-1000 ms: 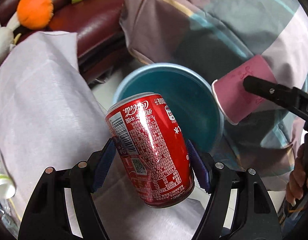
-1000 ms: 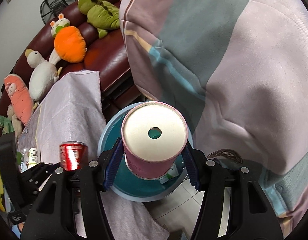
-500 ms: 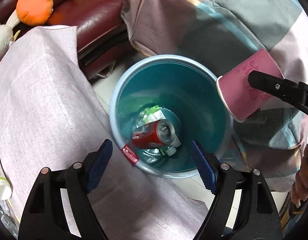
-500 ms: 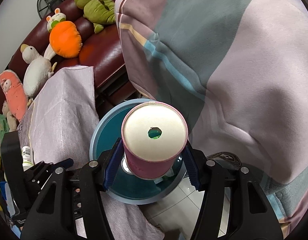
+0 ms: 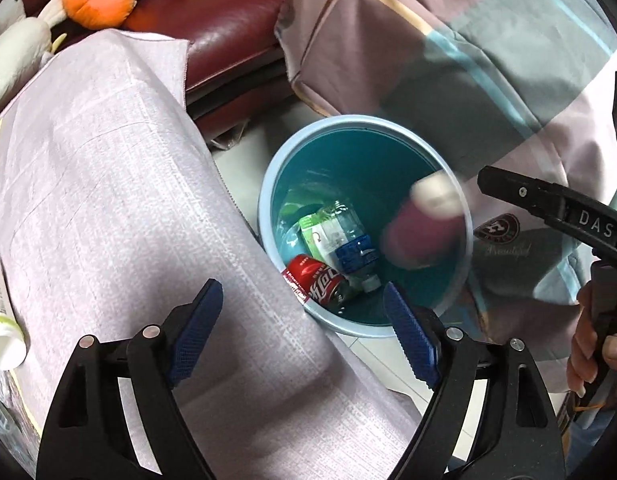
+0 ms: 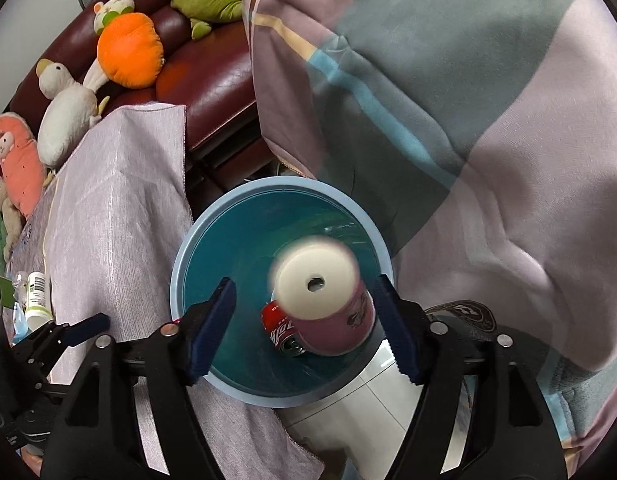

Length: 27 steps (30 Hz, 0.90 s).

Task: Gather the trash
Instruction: 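Move both tools back to the table toward the white-green Swisse bottle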

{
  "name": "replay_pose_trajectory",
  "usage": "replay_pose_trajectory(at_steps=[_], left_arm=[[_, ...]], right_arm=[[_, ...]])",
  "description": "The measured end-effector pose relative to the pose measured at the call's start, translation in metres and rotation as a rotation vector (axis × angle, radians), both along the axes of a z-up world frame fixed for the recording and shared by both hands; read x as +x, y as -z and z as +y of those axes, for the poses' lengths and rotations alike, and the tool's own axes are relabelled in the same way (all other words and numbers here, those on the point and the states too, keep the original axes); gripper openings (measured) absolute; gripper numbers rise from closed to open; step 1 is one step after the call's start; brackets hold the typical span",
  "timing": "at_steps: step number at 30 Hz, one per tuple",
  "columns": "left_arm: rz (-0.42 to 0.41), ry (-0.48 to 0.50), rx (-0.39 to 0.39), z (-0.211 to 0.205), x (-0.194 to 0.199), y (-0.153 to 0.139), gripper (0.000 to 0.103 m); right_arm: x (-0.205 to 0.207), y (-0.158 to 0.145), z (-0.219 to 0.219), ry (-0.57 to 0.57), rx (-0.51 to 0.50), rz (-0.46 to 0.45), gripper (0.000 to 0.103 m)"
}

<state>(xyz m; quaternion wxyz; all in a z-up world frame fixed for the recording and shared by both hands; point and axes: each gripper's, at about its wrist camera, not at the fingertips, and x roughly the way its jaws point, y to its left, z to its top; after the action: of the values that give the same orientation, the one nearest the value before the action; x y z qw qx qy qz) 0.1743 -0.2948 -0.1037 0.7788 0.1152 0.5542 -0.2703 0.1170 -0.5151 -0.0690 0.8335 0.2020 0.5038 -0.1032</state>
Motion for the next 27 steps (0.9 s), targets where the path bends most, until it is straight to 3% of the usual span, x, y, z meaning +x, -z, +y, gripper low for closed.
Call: replay_pose_trajectory(at_steps=[5, 15, 27], left_arm=[[-0.014, -0.01, -0.013, 0.008, -0.003, -0.006, 0.09], [-0.032, -0.05, -0.04, 0.039, -0.009, -0.02, 0.091], [-0.07, -0.127, -0.09, 0.093, -0.017, -0.046, 0.092]], right_arm=[[0.0, -0.002, 0.006, -0.007, -0.011, 0.011, 0.074], [-0.003, -0.014, 0.028, -0.037, -0.022, 0.021, 0.077], [-0.006, -0.049, 0.081, -0.118, -0.075, -0.004, 0.077]])
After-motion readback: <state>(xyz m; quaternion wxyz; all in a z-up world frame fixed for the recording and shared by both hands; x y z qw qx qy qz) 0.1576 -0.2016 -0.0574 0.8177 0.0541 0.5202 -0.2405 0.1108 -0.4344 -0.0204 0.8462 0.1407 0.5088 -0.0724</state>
